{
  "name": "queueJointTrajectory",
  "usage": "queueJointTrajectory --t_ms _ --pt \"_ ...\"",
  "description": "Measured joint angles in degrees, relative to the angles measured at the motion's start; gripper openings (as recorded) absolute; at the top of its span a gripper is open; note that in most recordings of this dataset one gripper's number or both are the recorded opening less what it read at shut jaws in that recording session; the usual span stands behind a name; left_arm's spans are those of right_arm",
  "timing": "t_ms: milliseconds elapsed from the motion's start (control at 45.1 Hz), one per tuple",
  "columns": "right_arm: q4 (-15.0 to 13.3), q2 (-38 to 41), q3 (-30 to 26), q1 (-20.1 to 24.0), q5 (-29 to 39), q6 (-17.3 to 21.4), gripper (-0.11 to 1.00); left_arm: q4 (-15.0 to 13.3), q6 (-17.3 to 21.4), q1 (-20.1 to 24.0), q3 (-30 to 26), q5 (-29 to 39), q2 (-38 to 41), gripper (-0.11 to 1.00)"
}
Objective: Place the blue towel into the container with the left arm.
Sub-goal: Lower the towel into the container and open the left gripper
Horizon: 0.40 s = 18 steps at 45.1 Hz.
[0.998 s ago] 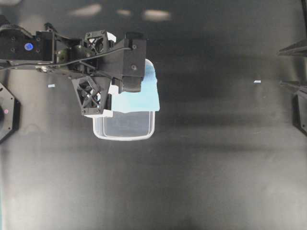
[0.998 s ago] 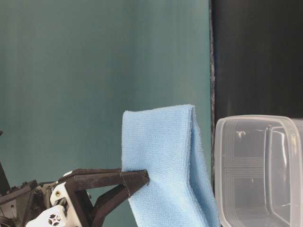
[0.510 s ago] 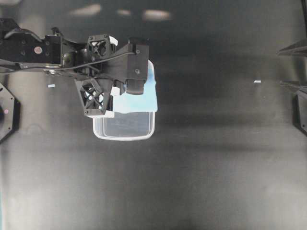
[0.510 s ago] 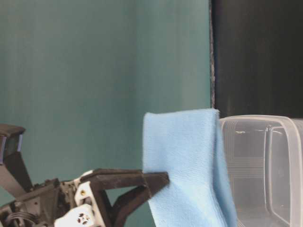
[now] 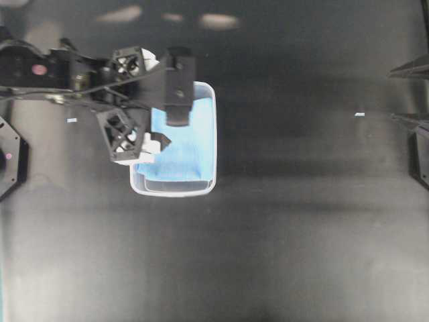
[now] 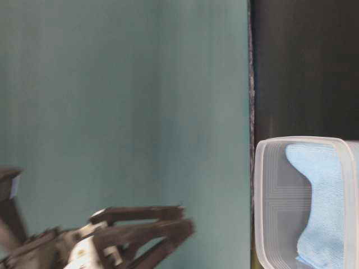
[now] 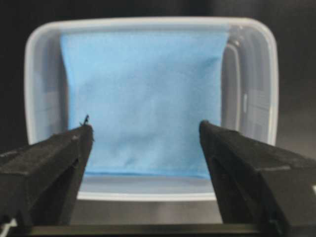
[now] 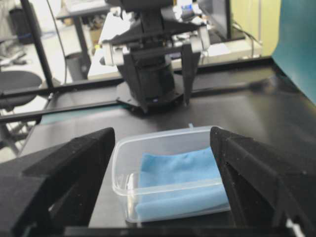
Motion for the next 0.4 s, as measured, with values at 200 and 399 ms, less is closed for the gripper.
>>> queueJointTrajectory --t_ms 200,399 --pt "0.00 -0.09 0.00 0.00 0.00 0.09 0.76 0.00 -0.97 -0.97 3.69 -5.19 -9.49 0.81" --pt "0.09 -0.09 0.09 0.00 0.00 0.09 0.76 0.00 -1.05 -3.25 10.37 -18.37 -21.80 0.81"
